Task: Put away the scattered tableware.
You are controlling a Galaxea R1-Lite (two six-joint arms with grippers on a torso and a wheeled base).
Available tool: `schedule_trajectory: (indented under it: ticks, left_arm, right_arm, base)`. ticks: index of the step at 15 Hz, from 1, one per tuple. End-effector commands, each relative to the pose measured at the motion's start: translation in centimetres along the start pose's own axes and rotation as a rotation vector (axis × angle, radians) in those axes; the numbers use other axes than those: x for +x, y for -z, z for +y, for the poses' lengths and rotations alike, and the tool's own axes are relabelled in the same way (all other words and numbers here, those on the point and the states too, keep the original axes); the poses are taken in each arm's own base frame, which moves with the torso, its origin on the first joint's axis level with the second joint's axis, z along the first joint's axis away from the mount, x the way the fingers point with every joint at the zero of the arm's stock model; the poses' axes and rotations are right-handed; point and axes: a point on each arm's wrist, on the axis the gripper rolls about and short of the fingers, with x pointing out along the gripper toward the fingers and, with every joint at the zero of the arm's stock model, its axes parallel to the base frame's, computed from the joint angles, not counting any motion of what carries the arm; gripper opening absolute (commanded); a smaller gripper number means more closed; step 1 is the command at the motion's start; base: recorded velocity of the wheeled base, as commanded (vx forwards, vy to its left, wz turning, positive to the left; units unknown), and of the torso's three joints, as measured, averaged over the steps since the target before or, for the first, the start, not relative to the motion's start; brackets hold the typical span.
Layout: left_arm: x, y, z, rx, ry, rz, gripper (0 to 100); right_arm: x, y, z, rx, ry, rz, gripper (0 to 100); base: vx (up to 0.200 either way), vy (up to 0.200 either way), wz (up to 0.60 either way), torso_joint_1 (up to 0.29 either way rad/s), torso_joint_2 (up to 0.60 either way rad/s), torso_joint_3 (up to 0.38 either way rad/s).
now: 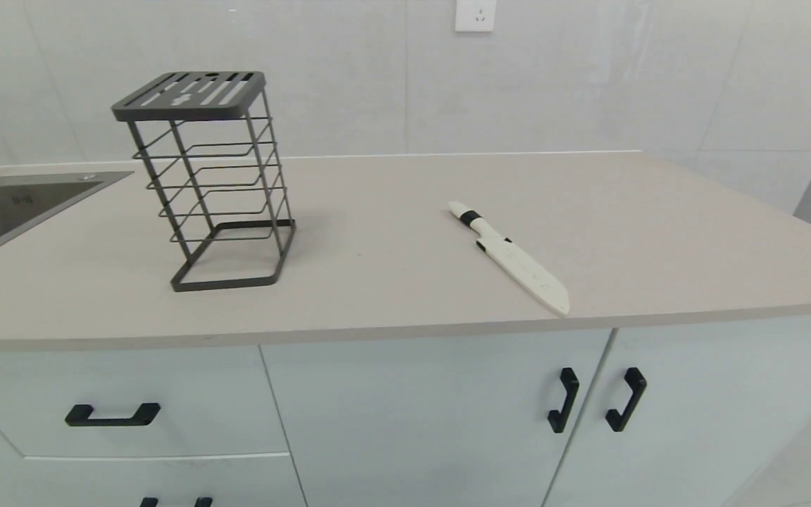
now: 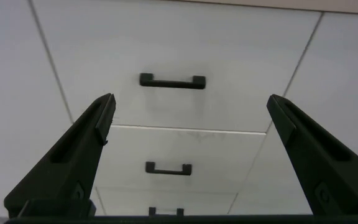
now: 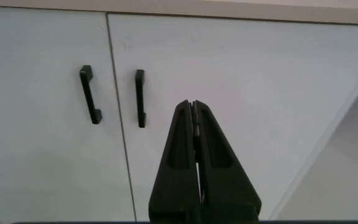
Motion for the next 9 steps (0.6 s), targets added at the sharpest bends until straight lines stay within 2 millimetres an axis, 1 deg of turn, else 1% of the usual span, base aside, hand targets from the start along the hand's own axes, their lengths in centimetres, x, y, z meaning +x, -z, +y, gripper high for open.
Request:
schedule_trajectory:
  ticks: [1,3,6,9]
  left_arm:
    - [0.01,-0.01,0.00,0.000,-0.001,0.000,100]
    - [0.01,-0.01,0.00,0.000,-0.001,0.000,100]
    - [0.01,-0.01,0.00,0.000,-0.001,0.000,100]
    - [0.01,-0.01,0.00,0.000,-0.001,0.000,100]
  right_arm:
    - [0.01,-0.01,-0.01,0.000,-0.003,0.001,0]
    - [0.01,-0.01,-0.01,0.000,-0.003,0.001,0]
    - [0.01,-0.01,-0.01,-0.002,-0.003,0.001,0]
    - [0.01,0.01,0.00,-0.002,-0.003,0.003,0]
  base:
    - [0.000,-0.200,0.00,0.017,0.00,-0.002]
    - [0.000,-0.200,0.00,-0.002,0.00,0.000]
    - [0.000,0.000,0.00,0.000,0.00,0.000]
    - [0.000,0.000,0.60,0.001,0.01,0.001]
